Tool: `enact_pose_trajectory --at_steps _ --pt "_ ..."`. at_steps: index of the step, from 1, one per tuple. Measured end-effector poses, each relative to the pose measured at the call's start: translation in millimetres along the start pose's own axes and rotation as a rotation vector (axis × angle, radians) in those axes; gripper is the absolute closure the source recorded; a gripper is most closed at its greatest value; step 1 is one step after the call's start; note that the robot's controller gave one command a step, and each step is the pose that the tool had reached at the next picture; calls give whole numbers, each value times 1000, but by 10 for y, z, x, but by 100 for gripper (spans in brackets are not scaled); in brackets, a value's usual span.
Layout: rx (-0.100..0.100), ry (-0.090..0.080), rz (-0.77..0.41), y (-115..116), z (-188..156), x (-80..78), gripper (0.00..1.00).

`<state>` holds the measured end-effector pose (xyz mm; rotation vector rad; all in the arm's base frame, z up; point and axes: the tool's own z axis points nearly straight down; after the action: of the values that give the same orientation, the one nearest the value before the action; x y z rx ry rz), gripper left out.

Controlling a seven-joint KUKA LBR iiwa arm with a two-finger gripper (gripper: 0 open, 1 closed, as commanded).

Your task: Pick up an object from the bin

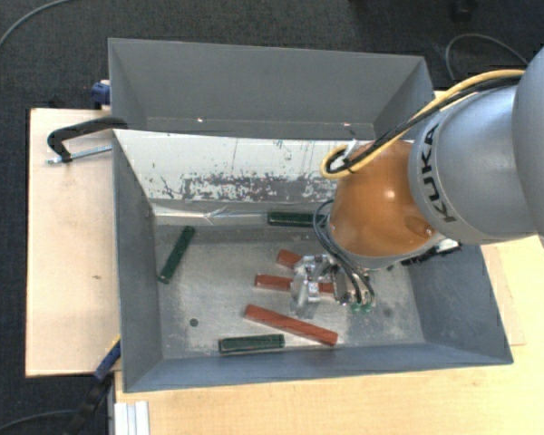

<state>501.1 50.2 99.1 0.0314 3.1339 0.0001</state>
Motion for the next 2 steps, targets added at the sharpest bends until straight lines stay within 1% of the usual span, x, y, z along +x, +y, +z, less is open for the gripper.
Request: enact_pose_trajectory --at_steps 1,2 --pt "-1 3 -3 25 17 10 0" --pt "0 -2 0 -362 295 -530 0"
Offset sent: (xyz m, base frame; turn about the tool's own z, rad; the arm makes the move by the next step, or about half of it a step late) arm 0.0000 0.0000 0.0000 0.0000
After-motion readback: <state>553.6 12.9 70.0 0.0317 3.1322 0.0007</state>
